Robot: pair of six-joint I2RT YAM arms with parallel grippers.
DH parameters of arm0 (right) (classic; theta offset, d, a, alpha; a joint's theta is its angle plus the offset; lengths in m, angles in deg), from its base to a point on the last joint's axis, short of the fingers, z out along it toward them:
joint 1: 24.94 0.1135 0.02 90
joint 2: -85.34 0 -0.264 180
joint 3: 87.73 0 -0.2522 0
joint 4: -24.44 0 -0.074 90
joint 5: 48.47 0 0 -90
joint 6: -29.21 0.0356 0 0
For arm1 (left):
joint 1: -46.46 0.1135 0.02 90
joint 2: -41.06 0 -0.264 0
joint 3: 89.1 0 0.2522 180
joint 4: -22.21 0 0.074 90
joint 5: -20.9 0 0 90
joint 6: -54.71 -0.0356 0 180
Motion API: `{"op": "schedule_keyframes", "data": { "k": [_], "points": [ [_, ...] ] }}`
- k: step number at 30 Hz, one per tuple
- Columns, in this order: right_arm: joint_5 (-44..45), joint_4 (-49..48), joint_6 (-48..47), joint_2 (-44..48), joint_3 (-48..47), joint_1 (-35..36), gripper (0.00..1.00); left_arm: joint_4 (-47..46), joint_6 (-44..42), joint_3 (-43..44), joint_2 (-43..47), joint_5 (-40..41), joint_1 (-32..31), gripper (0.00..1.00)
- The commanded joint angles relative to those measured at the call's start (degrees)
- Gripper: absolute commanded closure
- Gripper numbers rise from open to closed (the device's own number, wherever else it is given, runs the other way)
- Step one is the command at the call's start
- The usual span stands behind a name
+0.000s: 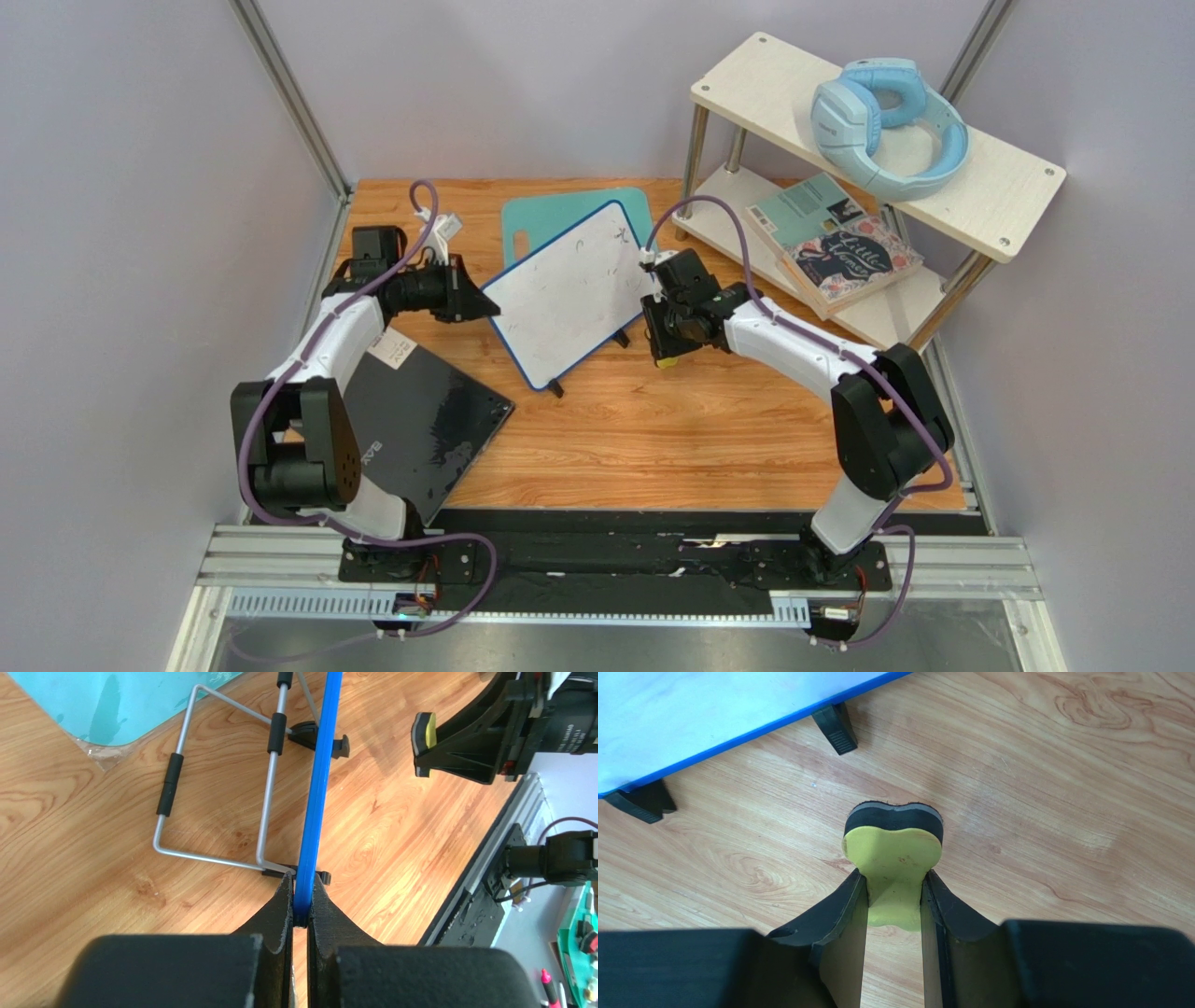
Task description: Erase the whiteboard
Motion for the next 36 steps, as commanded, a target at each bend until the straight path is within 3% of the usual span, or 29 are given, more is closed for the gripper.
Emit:
{"op": "schedule_keyframes", "data": {
  "k": [1, 10, 17, 23, 28, 36],
  "points": [
    [-2.64, -3.41, 1.03, 2.69, -2.83, -0.25, 1.00, 2.30, -2.93, -1.27, 2.36, 8.89, -0.19, 1.00],
    [-2.46, -6.22, 1.56, 1.11, -8.45, -0.25, 1.00, 6.96, -1.26, -1.27, 9.83, 9.51, -0.19, 1.00],
    [-3.70, -15.07, 4.46, -1.97, -11.97, -0.34, 1.00, 12.59, -2.84, 1.01, 11.33, 10.22, -0.19, 1.00],
    [2.24, -24.58, 7.89, -8.20, -14.16, -0.34, 1.00, 12.15, -2.75, -2.05, 11.67, 11.44, -0.19, 1.00],
    [6.50, -25.64, 7.45, -15.05, -20.49, -0.34, 1.00, 10.92, -2.67, -4.43, 13.52, 12.76, -0.11, 1.00],
    [1.94, -27.05, 8.77, -18.23, -28.23, -0.25, 1.00, 10.66, -2.32, -5.75, 15.19, 14.52, -0.19, 1.00]
  ]
}}
